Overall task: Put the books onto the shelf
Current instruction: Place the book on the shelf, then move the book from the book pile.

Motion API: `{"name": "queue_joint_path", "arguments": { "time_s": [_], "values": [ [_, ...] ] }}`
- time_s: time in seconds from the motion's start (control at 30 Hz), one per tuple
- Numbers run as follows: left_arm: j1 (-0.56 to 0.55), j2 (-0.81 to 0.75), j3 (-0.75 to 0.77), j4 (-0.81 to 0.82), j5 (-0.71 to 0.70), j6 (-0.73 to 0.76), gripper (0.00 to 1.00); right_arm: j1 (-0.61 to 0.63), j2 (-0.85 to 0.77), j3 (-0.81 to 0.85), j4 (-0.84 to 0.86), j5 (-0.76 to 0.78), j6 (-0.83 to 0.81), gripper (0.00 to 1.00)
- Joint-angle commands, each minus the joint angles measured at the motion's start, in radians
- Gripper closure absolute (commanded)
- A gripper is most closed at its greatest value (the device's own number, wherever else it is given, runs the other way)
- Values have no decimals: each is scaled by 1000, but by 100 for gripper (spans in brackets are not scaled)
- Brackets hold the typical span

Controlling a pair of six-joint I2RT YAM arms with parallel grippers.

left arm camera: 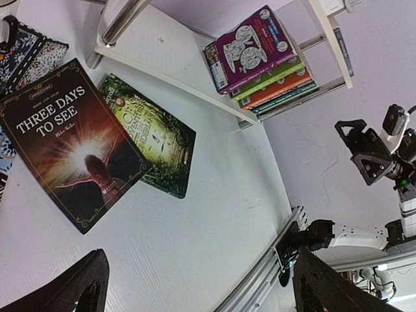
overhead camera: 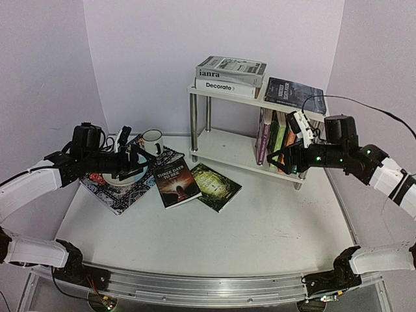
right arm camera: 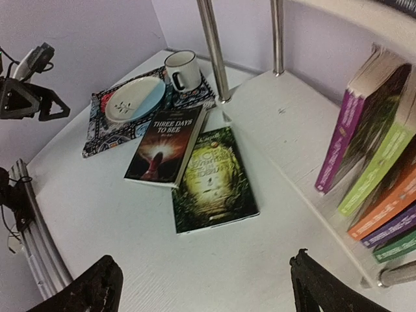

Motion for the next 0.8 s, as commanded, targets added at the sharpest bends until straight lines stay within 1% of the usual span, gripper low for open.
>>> {"name": "queue_joint_path", "arguments": {
  "time_s": [0.0, 0.13, 0.23, 0.4, 0.47, 0.53, 0.63, 0.7, 0.77],
  "values": [
    [4, -26, -44, 49, -33, -21, 0, 84, -44, -88, 130, -17, 142, 10],
    [4, -28, -97, 88, -42, -35, 0, 186, -21, -162, 190, 64, 172, 9],
    [4, -24, -129, 114, -45, -34, 0, 256, 24, -210, 257, 112, 203, 9],
    [4, -46, -195, 192, -66, -19, 0, 341, 154, -253, 391, 171, 275, 9],
    [4, -53, -218, 218, -87, -17, 0, 365, 201, -250, 430, 206, 293, 9],
    [4, -54, -239, 235, -128, -17, 0, 388, 242, -250, 481, 275, 317, 8],
    [4, -45, -266, 291, -173, -22, 0, 400, 288, -251, 541, 342, 380, 8],
    [4, -30, -284, 332, -187, -29, 0, 400, 336, -234, 547, 384, 430, 7],
    [4, 3, -294, 364, -193, -35, 0, 400, 384, -206, 542, 393, 468, 6]
  ]
}}
